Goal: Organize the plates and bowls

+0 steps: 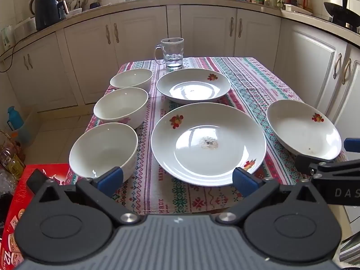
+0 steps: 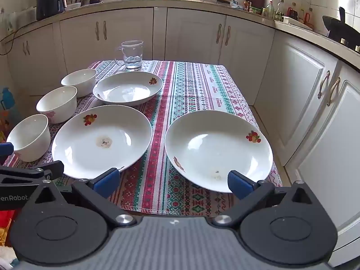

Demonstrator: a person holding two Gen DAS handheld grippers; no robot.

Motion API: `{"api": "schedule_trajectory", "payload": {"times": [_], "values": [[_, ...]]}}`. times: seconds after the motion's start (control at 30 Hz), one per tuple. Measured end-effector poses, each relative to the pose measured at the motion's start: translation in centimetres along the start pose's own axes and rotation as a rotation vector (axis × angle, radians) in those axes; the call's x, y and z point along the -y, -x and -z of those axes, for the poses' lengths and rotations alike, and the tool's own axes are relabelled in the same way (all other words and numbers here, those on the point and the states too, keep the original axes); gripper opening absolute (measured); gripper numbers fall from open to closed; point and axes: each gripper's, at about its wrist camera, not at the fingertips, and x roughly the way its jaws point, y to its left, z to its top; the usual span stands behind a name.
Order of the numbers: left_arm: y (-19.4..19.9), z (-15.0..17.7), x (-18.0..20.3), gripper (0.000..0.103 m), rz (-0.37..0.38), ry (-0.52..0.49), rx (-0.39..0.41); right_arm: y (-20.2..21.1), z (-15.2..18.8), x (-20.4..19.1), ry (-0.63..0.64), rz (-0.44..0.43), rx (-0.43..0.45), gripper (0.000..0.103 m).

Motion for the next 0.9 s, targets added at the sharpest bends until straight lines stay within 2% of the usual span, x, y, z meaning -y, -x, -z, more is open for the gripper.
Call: {"api": "schedule_trajectory", "payload": {"times": [0.9], "values": [[-0.10, 0.09, -0.11, 0.102, 0.003, 0.019, 0.001, 0.38, -0.10, -0.37, 0.006, -0.003, 0.012, 0.103]]}}
